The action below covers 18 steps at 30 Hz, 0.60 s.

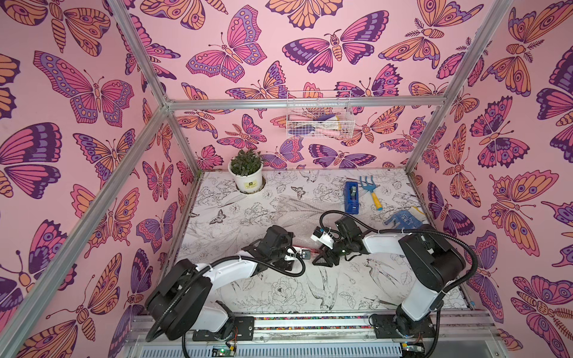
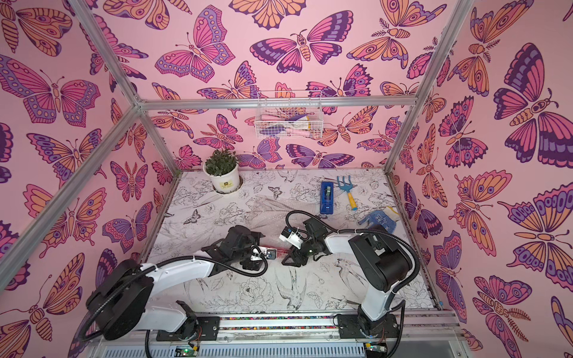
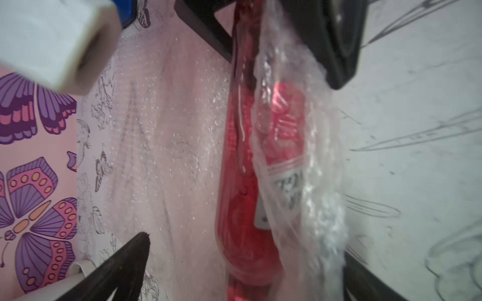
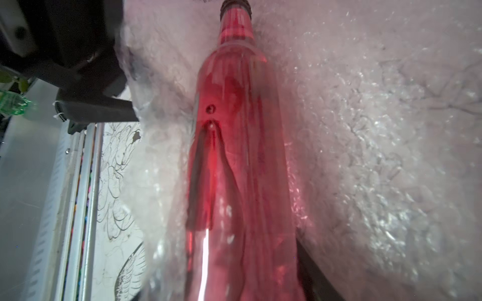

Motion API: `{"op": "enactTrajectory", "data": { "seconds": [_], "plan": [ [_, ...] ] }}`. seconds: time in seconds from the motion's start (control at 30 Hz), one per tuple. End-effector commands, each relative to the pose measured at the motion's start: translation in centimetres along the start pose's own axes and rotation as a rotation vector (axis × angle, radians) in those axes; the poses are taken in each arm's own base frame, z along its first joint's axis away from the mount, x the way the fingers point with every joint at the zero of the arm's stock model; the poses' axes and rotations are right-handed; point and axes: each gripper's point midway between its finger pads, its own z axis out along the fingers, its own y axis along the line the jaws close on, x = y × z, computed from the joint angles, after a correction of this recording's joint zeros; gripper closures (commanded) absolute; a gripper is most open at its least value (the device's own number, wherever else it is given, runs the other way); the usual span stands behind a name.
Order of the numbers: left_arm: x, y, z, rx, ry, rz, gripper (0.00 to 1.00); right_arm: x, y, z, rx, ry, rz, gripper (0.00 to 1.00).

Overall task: Wrap wine bottles in bubble wrap
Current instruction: Wrap the wine bottle in bubble wrap.

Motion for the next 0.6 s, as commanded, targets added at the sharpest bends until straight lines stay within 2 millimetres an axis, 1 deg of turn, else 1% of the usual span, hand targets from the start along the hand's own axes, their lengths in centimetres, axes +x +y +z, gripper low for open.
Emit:
{"op": "enactTrajectory", "data": {
  "seconds": [0.0,0.07,0.13,0.2,0.33,0.4,0.43,0.47,0.5,0.57],
  "plan": [
    [-1.0,2.7,1.6,-0.112,-0.015,0.056,0.00,0.2,1.7,-0.1,-0.113,0.021,0.037,1.00],
    [-1.1,2.0,2.7,-0.077,-0.015,0.070,0.01,0.0,1.5,-0.1,-0.111,0.021,0.034,1.00],
    [-0.9,1.2,3.5,-0.045,-0.009,0.078,0.06,-0.2,1.4,-0.2,-0.110,0.014,0.033,1.00],
    [-0.6,0.3,3.9,-0.008,-0.004,0.078,0.12,-0.5,1.2,-0.4,-0.110,0.005,0.033,1.00],
    [0.1,-1.8,3.9,0.097,0.026,0.054,0.28,-0.7,1.0,-0.5,-0.101,0.001,0.022,1.00],
    [0.6,-2.7,3.9,0.134,0.043,0.046,0.38,-0.8,0.8,-0.5,-0.092,-0.003,0.019,0.99],
    [0.8,-3.0,3.8,0.151,0.053,0.043,0.44,-0.7,0.8,-0.5,-0.088,-0.004,0.018,0.96],
    [1.1,-3.5,3.9,0.172,0.064,0.038,0.48,-0.7,0.6,-0.5,-0.076,-0.005,0.020,0.90],
    [1.3,-3.8,3.9,0.188,0.073,0.037,0.52,-0.9,0.5,-0.6,-0.067,-0.009,0.018,0.83],
    [1.6,-4.3,3.9,0.221,0.093,0.026,0.59,-1.2,0.2,-0.9,-0.032,-0.030,0.008,0.67]
  ]
}}
